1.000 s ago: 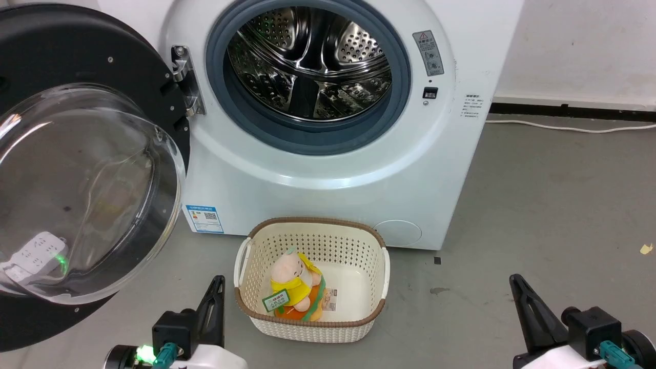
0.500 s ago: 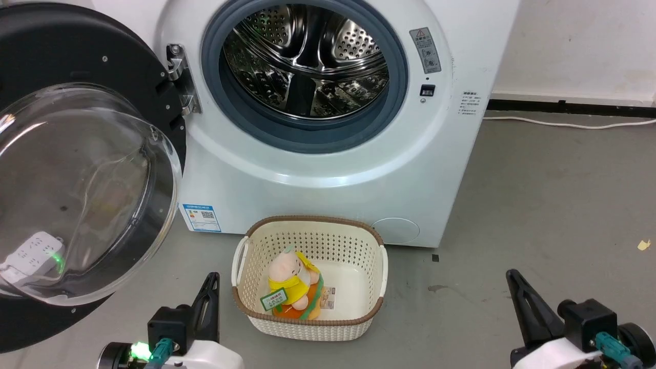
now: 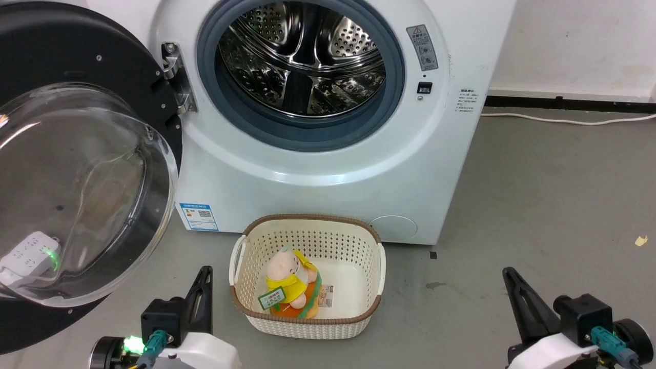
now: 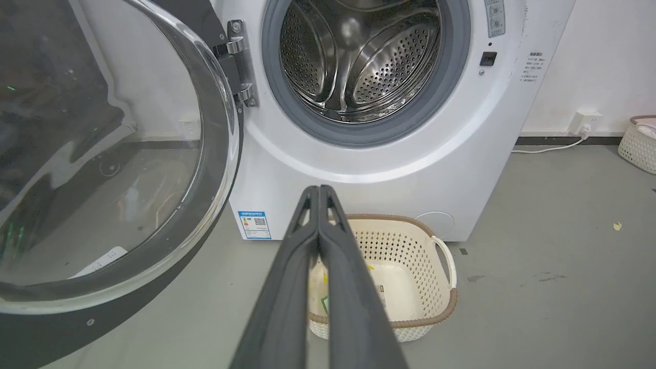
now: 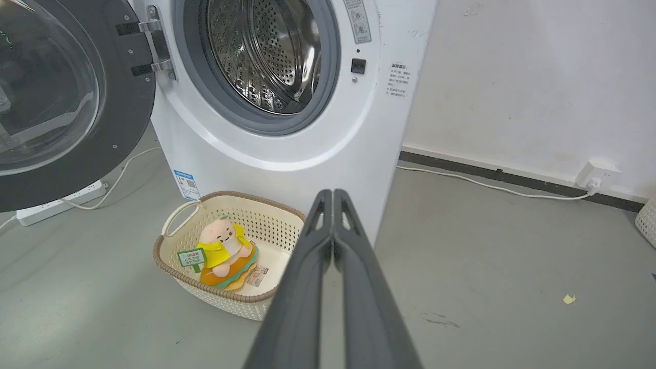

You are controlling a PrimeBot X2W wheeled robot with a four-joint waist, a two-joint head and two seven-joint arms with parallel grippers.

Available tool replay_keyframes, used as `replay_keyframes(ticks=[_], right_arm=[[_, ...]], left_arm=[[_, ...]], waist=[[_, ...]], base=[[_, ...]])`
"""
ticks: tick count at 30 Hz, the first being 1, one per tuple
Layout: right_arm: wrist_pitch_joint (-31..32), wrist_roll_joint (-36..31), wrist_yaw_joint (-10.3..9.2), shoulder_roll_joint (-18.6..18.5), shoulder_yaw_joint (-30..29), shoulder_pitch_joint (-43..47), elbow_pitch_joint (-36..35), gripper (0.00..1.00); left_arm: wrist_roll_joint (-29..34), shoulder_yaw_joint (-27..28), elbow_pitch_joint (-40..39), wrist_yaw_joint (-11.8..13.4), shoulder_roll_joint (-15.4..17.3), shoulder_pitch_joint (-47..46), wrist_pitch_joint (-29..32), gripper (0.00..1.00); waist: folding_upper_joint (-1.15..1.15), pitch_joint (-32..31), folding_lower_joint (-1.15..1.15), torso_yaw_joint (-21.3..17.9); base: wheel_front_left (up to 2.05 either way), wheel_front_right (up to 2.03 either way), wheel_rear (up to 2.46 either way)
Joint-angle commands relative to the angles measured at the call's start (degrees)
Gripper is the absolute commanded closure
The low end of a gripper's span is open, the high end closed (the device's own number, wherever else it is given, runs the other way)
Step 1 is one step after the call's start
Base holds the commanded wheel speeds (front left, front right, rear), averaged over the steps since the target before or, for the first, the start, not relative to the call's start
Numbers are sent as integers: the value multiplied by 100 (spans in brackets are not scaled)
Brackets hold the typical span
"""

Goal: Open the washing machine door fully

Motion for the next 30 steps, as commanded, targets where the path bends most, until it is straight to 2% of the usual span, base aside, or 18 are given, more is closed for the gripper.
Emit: replay_keyframes(ticks=[1, 30], right_arm=[[24, -12, -4, 18, 18, -126, -45, 100], [261, -14, -4, 22, 88, -261, -77, 100]], left_arm=[[45, 22, -42, -20, 7, -72, 31, 100], [121, 165, -195, -34, 8, -143, 268, 100]], waist=[[0, 3, 0, -3], [0, 55, 0, -63]], base=[[0, 0, 0], [0, 0, 0]])
